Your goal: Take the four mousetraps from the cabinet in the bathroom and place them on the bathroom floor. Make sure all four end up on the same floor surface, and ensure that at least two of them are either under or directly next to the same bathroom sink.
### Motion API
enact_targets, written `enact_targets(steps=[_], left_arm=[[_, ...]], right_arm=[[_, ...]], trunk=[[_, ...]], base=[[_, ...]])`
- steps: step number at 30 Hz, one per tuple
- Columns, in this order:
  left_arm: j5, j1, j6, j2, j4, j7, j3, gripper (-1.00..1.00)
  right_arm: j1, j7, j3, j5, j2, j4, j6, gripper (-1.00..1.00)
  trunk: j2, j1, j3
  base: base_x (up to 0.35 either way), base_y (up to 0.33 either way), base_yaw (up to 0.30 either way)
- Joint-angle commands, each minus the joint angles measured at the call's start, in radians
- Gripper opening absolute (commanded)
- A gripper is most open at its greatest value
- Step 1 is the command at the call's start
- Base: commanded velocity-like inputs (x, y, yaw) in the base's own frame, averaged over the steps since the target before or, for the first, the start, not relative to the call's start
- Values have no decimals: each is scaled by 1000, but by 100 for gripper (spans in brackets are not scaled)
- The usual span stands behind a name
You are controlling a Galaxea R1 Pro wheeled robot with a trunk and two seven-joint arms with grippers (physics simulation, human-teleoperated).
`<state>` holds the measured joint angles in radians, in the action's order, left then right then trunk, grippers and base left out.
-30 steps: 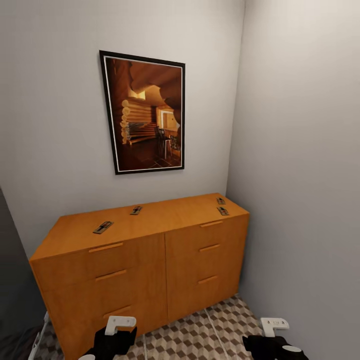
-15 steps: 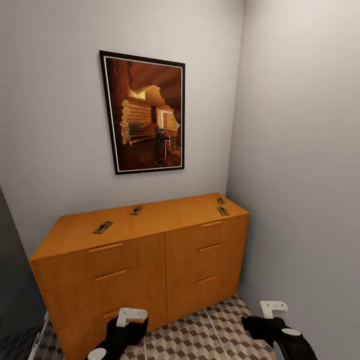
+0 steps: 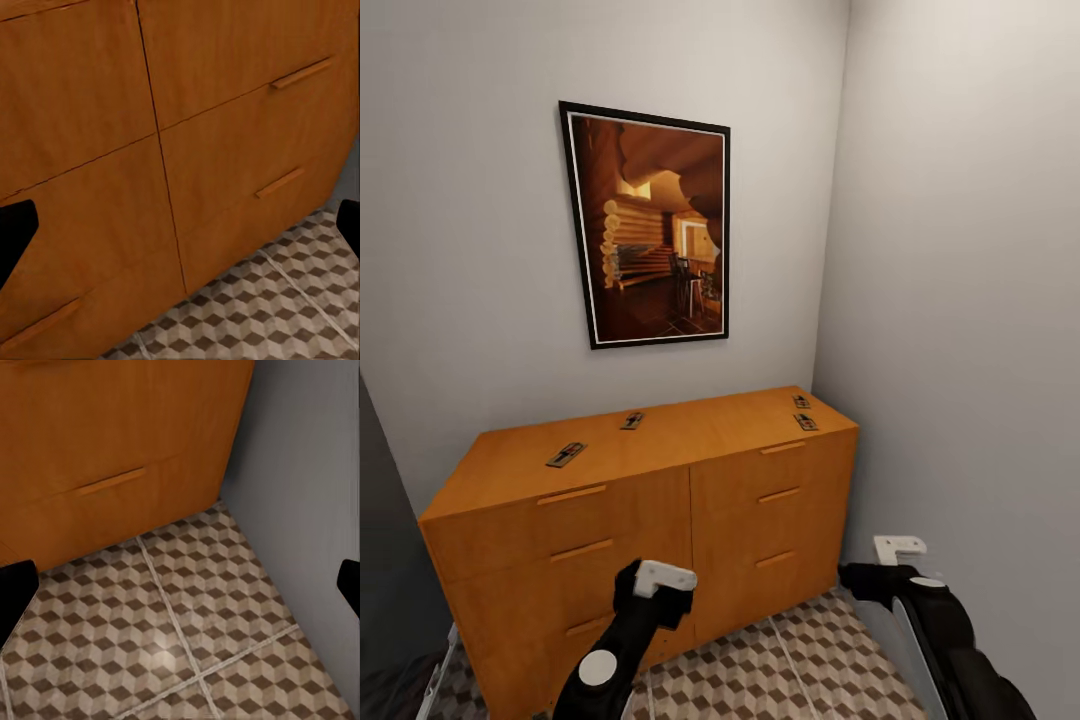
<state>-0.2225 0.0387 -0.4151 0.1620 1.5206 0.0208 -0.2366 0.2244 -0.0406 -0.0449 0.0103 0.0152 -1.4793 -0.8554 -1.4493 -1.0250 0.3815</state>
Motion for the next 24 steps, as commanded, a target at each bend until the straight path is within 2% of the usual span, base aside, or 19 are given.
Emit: enact_targets(steps=[1,6,7,14,19,23,24], left_arm=[[-18,14,-6,3,4,3,-12,100],[-48,103,-20,13,12,2,-48,100],[-48,103,-20,13,12,2,-48,100],[-59,264,-93,13,17,2,-67,100],[-49,390,-131,13,17,2,-69,100],[-20,499,-157,13,15,3,-69,100],[-20,499,-157,13,15,3,-69,100]], right_arm=[[13,-6,1,0,0,-1,-12,100],[63,-22,1,0,0,-2,-45,100],[63,-22,1,0,0,-2,-45,100],[116,-37,1,0,0,-1,-69,100],[146,-44,1,0,0,-1,-74,100],[176,-55,1,0,-1,0,-77,100],[176,-55,1,0,-1,0,-77,100]], trunk=[[-1,0,1],[-1,0,1],[-1,0,1],[-1,0,1],[-1,0,1],[-1,0,1],[-1,0,1]], base=[[0,0,0],[0,0,0],[0,0,0],[0,0,0],[0,0,0],[0,0,0],[0,0,0]])
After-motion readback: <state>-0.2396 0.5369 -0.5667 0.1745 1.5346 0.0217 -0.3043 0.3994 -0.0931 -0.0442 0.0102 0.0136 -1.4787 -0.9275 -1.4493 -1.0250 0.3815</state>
